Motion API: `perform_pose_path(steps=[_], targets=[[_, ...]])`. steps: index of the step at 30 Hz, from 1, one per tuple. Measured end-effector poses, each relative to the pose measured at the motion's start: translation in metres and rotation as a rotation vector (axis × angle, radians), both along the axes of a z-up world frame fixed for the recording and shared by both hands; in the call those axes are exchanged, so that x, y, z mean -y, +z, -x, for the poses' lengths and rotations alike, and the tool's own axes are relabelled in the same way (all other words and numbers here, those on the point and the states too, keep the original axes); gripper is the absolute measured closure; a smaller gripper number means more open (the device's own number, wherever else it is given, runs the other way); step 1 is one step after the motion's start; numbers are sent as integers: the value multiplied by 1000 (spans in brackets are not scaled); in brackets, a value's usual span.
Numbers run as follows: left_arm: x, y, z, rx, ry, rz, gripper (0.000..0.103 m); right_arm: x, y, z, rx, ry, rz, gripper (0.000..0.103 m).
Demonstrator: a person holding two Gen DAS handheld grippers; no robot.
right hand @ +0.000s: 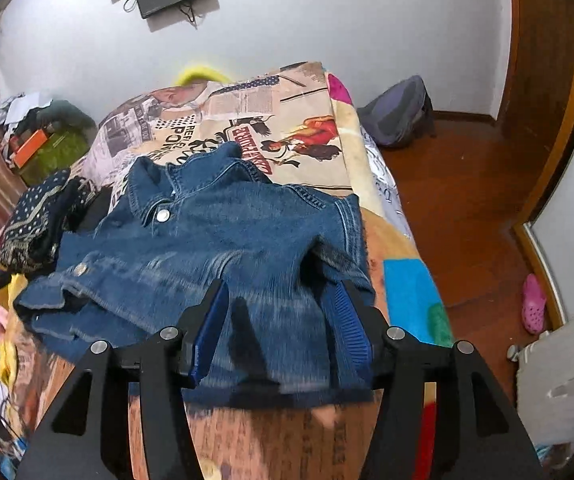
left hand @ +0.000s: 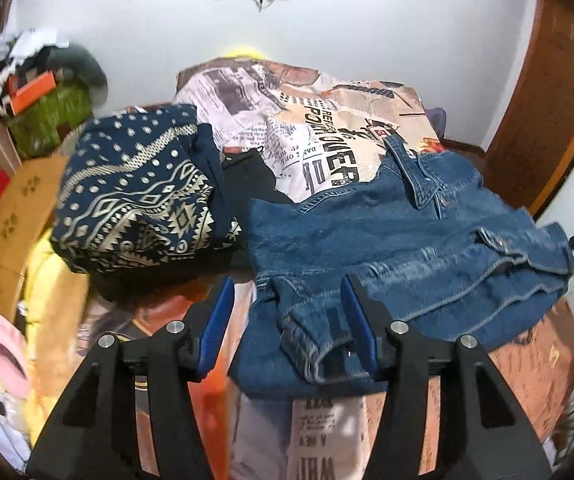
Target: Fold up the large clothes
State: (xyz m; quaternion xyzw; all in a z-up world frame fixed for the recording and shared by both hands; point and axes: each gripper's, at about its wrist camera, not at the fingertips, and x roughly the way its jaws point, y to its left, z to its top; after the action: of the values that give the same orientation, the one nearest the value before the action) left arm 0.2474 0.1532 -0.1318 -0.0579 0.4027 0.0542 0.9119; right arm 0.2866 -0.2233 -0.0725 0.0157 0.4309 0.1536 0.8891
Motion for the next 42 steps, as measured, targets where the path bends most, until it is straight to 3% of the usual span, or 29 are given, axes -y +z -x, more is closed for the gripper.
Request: perform_pose_path(steps=[5, 12, 13, 15, 16, 18, 21, 27, 31, 34, 37, 42], targets=[[10, -8, 14, -42, -41, -13, 44, -7, -2, 14, 14, 37, 50, 51], [18, -34, 16, -109, -61, -39, 43, -14, -27, 12, -12, 58, 123, 51], [18, -37, 14, -112, -59, -49, 46, -14, -28, 11, -11, 51, 124, 51], [15, -40, 9, -111, -54, -59, 67, -11, -30, 2, -10, 29, 110, 54], [13, -41, 5, -115, -50, -59, 71, -12, -31, 1, -11, 27, 104, 58], [6, -42, -4, -111, -51, -28, 88, -12, -33, -6, -26, 8, 111, 83], [-4, -36, -16, -92, -37, 20, 95, -9, -25, -20, -15, -7, 81, 95], [-22, 6, -48, 18, -36, 139, 96, -5, 1, -54, 23, -30, 6, 99], [-24, 27, -78, 91, -19, 138, 96, -11, 18, -91, 82, -60, -9, 99], [-26, 18, -104, 80, 14, 131, 96, -11, 16, -107, 112, -103, -10, 99], [-30, -12, -133, -3, 34, 130, 96, -7, 6, -128, 89, -131, -29, 99], [-27, -49, -148, -90, 62, 41, 95, -7, -15, -135, 53, -99, -21, 99]])
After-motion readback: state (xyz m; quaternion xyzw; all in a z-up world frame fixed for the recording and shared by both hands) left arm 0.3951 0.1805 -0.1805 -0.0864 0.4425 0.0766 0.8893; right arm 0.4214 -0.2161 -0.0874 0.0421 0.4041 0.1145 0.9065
